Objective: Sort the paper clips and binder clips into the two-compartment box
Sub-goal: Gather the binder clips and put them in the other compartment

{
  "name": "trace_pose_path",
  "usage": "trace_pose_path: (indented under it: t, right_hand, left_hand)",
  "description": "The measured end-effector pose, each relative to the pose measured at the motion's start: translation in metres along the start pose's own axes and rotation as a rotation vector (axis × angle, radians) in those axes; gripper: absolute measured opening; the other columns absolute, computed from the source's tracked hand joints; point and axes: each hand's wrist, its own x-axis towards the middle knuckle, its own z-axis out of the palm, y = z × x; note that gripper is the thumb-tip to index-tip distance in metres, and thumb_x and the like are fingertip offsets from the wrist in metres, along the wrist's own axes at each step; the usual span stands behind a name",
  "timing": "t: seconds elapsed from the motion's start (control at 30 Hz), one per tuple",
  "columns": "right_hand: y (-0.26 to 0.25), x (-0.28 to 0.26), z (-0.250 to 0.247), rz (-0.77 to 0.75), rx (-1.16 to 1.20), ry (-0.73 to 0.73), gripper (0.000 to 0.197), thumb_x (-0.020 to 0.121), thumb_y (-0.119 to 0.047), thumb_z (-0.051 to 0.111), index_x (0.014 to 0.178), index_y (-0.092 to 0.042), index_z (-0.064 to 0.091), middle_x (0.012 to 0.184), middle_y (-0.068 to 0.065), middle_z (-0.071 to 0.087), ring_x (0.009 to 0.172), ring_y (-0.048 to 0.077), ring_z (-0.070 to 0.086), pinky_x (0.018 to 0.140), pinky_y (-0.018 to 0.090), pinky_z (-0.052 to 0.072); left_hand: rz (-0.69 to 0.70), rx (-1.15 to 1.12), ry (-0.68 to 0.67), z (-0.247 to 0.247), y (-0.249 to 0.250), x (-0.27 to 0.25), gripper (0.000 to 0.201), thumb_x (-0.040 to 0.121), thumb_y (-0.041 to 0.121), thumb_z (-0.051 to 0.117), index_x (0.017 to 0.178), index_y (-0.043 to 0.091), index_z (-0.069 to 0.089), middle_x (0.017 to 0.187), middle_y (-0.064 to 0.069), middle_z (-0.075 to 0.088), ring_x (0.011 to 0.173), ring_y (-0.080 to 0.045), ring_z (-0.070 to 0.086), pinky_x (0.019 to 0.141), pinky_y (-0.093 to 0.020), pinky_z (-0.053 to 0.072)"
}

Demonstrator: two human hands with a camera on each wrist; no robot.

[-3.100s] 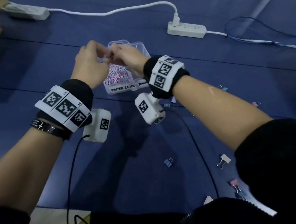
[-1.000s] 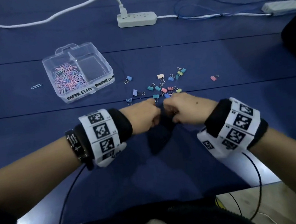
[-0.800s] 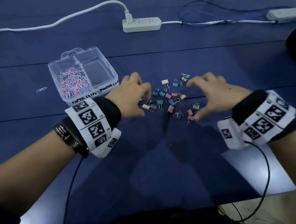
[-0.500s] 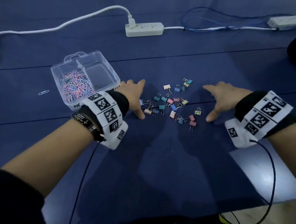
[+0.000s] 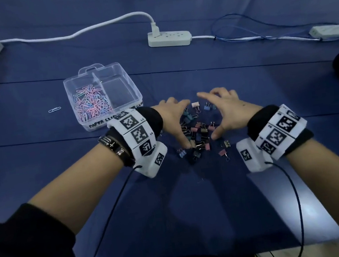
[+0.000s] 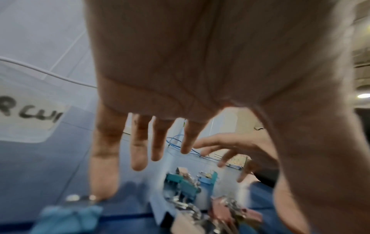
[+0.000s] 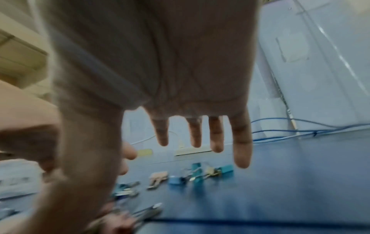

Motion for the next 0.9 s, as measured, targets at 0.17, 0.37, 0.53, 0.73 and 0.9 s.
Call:
trace_pose_path:
  t: [0.17,0.37,0.53,0.73,0.9]
  right_hand:
    - [0.014,0.022,-0.009,0.055,-0.067,-0.168,0.122,0.058,-0.03,0.086,0.143,-0.047,0.0,0.158,-0.003,-0.016,0.144,0.03,-0.015,0.116,0.055,0.009]
    - [0.006,0.025,0.005,-0.163,-0.097,-0.115,0.093,0.064,-0.02,0.082,0.14,-0.036,0.032,0.157,-0.006,0.013,0.141,0.025,0.01,0.116,0.042,0.019]
    - [0.006,0.013,0.015,-0.262,-0.043,-0.046,0.065,0.07,-0.008,0.076,0.128,-0.024,0.052,0.139,0.0,0.037,0.126,0.026,0.03,0.105,0.03,0.024]
    - [0.008,-0.007,0.024,-0.321,0.054,-0.028,0.044,0.08,-0.008,0.066,0.121,-0.023,0.059,0.122,-0.006,0.045,0.118,0.02,0.039,0.098,0.023,0.03]
    - [0.011,-0.04,0.016,-0.097,0.011,-0.141,0.092,0.065,-0.032,0.08,0.14,-0.038,0.027,0.116,-0.01,0.028,0.117,0.016,0.034,0.104,0.037,0.037]
  left_hand:
    - [0.16,0.159,-0.063,0.019,0.015,-0.002,0.105,0.068,0.054,0.073,0.148,0.038,0.008,0.159,-0.003,0.002,0.141,-0.037,0.013,0.115,-0.05,0.024]
    - [0.278,0.264,0.107,0.033,0.013,-0.008,0.05,0.088,0.017,0.057,0.135,0.027,0.044,0.141,-0.006,0.037,0.124,-0.033,0.04,0.103,-0.04,0.04]
    - [0.246,0.217,0.137,0.028,0.004,-0.017,0.028,0.088,0.005,0.052,0.113,0.013,0.06,0.124,-0.009,0.048,0.109,-0.027,0.053,0.081,-0.029,0.039]
    - [0.243,0.064,0.12,0.025,-0.012,-0.027,0.026,0.083,0.008,0.058,0.107,0.017,0.064,0.12,-0.006,0.052,0.095,-0.018,0.052,0.086,-0.031,0.046]
    - [0.144,0.058,0.095,0.027,-0.028,-0.042,0.069,0.069,0.04,0.076,0.129,0.032,0.044,0.133,0.002,0.036,0.119,-0.022,0.038,0.102,-0.037,0.04]
